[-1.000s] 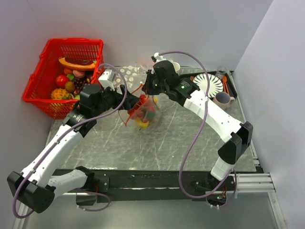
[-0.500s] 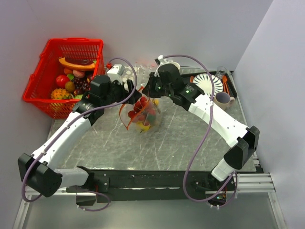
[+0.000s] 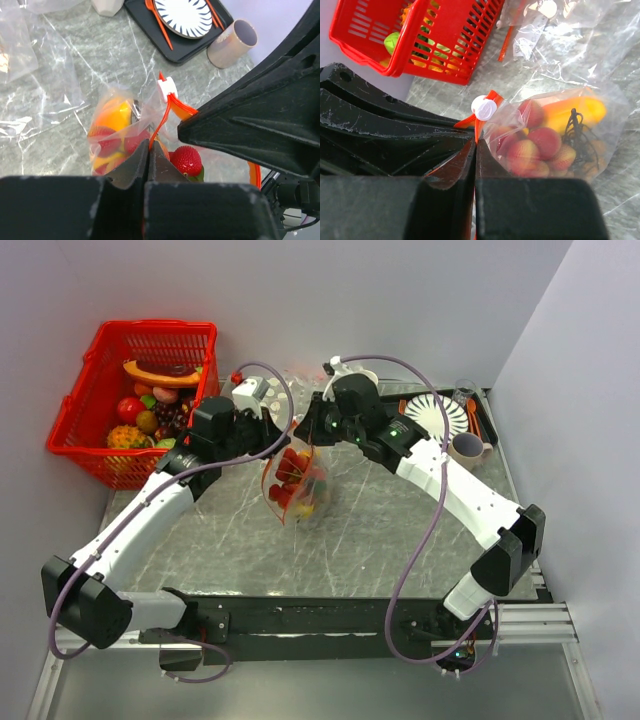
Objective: Place the food in the zip-top bag and seal the zipper
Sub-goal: Adjust the zipper food storage bag at the center of the board.
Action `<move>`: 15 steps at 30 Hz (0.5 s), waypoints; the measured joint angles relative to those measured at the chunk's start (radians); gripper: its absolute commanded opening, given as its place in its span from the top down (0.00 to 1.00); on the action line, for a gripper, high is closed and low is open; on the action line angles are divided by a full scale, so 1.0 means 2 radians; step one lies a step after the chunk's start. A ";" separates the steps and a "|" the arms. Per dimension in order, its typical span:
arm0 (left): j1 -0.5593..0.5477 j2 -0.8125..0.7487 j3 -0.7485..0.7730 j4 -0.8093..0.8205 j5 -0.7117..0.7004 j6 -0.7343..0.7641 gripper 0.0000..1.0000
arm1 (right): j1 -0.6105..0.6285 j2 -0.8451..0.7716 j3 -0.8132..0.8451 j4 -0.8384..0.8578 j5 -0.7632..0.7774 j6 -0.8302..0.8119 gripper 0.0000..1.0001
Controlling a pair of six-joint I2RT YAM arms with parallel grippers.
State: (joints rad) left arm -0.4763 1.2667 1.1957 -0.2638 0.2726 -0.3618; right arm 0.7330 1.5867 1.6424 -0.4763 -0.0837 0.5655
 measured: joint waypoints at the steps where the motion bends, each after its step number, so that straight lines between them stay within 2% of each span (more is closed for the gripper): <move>1: 0.000 0.000 0.000 0.003 0.001 0.000 0.99 | 0.000 0.000 0.000 0.002 -0.002 0.000 0.85; 8: 0.000 -0.017 -0.005 0.007 0.011 -0.001 0.99 | -0.008 -0.038 -0.040 0.024 -0.019 0.000 0.69; 15: 0.000 -0.031 -0.007 0.005 0.015 -0.001 0.99 | -0.033 -0.096 -0.084 0.042 -0.039 -0.008 0.67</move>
State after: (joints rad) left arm -0.4763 1.2057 1.1820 -0.2531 0.3027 -0.3630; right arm 0.6666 1.3952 1.4754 -0.3927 -0.1612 0.5503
